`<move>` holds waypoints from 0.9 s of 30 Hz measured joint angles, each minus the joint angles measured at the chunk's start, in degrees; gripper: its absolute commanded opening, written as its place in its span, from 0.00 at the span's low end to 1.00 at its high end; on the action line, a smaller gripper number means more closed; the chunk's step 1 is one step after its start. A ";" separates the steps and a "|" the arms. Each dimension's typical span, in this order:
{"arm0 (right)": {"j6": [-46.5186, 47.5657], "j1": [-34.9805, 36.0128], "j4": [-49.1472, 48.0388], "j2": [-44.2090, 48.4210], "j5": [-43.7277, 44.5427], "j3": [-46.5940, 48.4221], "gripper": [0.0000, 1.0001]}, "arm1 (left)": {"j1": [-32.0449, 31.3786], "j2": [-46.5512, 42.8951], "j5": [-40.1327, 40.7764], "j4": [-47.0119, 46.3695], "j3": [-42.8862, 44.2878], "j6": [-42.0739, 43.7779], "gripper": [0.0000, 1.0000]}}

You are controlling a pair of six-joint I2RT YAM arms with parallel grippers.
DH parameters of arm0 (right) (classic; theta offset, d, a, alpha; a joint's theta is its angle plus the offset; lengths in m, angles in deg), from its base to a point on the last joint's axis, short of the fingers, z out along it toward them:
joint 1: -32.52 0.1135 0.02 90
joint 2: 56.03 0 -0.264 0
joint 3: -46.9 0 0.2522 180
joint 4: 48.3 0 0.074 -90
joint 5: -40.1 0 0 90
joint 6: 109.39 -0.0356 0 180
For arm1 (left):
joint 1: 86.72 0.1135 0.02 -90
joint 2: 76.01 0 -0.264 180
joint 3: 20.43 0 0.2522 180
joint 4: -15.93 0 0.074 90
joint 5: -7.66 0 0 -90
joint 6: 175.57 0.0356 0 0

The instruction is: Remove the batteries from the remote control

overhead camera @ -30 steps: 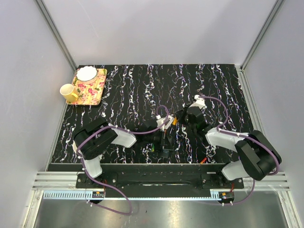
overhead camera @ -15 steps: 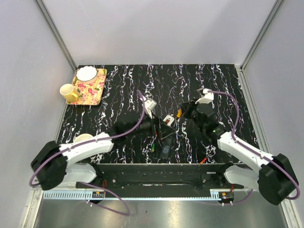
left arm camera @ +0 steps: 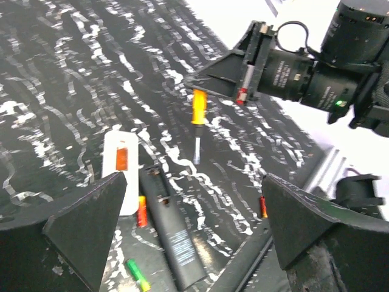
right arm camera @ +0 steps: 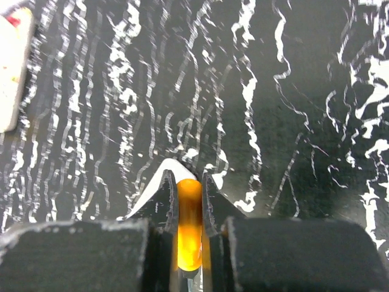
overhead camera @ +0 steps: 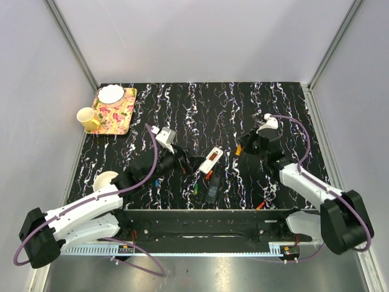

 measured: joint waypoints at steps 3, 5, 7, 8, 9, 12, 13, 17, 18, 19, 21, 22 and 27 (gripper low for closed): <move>-0.15 -2.86 0.35 -4.72 -4.31 -0.24 0.00 | 0.02 -0.92 3.87 4.35 0.04 1.49 0.99; -0.15 -3.52 0.50 -8.83 -7.61 -0.11 0.00 | 0.02 -1.25 5.97 7.13 0.35 2.54 0.99; -0.09 -3.76 2.01 -13.99 -10.82 0.94 0.00 | 0.07 -1.25 7.61 9.84 1.05 3.48 0.99; -0.09 -3.82 2.78 -16.68 -12.28 1.79 0.00 | 0.07 -1.25 8.15 10.64 1.33 3.82 0.99; -0.11 -3.89 3.34 -19.10 -13.49 2.58 0.00 | 0.07 -1.25 8.74 11.56 1.70 4.15 0.99; -0.42 -4.04 3.89 -23.23 -16.24 4.44 0.13 | 0.07 -1.25 10.05 13.18 2.49 4.81 0.99; -0.31 -4.11 4.11 -23.80 -17.05 4.96 0.20 | 0.07 -1.25 10.40 13.68 2.67 5.01 0.99; 0.07 -4.22 4.02 -24.35 -19.19 5.68 0.46 | 0.07 -1.25 11.21 15.15 2.82 5.44 0.99; 0.39 -4.22 3.96 -24.35 -19.54 5.68 0.51 | 0.07 -1.25 11.41 15.52 2.80 5.46 0.99; 0.79 -4.22 4.00 -24.35 -19.82 5.68 0.58 | 0.07 -1.25 11.52 15.74 2.80 5.49 0.99; 1.31 -4.22 3.93 -24.35 -19.87 5.68 0.65 | 0.07 -1.25 11.74 15.98 2.80 5.51 0.99; 1.38 -4.20 3.93 -24.33 -19.87 5.68 0.77 | 0.07 -1.25 11.78 16.06 2.80 5.55 0.99; 2.34 -4.22 3.61 -21.81 -19.78 5.46 0.98 | 0.07 -1.25 11.80 16.11 2.80 5.62 0.99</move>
